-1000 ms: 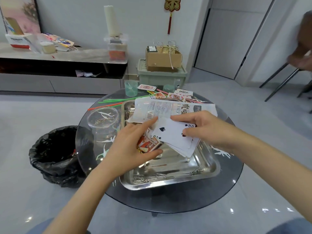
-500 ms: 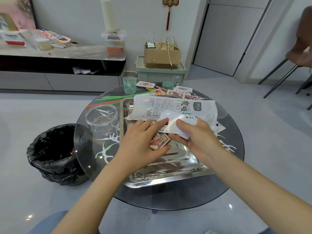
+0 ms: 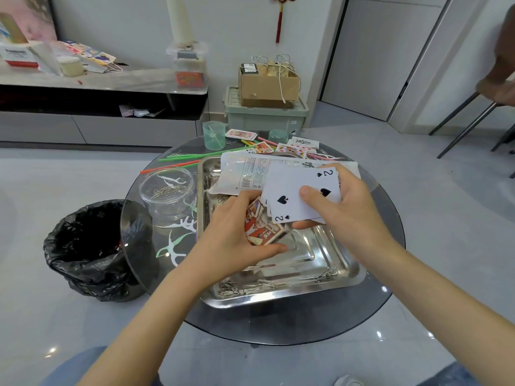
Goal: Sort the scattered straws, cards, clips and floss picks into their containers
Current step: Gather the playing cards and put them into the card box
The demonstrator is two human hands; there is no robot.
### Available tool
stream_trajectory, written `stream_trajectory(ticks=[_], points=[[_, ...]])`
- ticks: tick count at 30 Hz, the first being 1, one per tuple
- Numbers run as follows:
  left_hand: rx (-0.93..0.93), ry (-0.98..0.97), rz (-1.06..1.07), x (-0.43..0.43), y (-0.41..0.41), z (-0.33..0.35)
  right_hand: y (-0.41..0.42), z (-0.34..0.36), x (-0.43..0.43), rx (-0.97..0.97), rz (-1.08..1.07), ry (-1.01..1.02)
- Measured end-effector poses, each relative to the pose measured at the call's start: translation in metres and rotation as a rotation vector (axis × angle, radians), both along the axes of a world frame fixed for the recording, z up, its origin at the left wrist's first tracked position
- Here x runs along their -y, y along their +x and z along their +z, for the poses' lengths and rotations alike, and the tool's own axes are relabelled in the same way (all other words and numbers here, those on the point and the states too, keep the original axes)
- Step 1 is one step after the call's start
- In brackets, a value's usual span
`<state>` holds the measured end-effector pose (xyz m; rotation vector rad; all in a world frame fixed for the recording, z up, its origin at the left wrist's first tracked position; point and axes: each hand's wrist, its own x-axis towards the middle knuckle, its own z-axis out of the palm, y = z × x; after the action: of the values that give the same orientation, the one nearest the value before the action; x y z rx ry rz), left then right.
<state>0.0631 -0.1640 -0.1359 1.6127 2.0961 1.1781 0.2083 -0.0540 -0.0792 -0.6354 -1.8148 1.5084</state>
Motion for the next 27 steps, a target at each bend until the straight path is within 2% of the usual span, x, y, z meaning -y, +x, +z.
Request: stream_trajectory(ticks=[4, 10, 16, 20, 27], points=[[-0.01, 0.031, 0.02, 0.0, 0.002, 0.0, -0.003, -0.007, 0.004, 0.02, -0.092, 0.081], [-0.003, 0.073, 0.047, 0.003, 0.002, 0.001, -0.003, -0.005, 0.005, -0.071, -0.124, -0.072], [-0.056, 0.061, 0.037, 0.003, 0.002, 0.004, -0.004, -0.006, 0.008, -0.06, -0.13, 0.004], [-0.083, 0.059, 0.027, 0.004, 0.003, 0.005, -0.005, -0.01, 0.004, 0.078, -0.136, 0.142], [-0.134, 0.047, 0.01, 0.005, 0.004, 0.006, -0.001, 0.006, -0.012, 0.346, 0.002, 0.176]])
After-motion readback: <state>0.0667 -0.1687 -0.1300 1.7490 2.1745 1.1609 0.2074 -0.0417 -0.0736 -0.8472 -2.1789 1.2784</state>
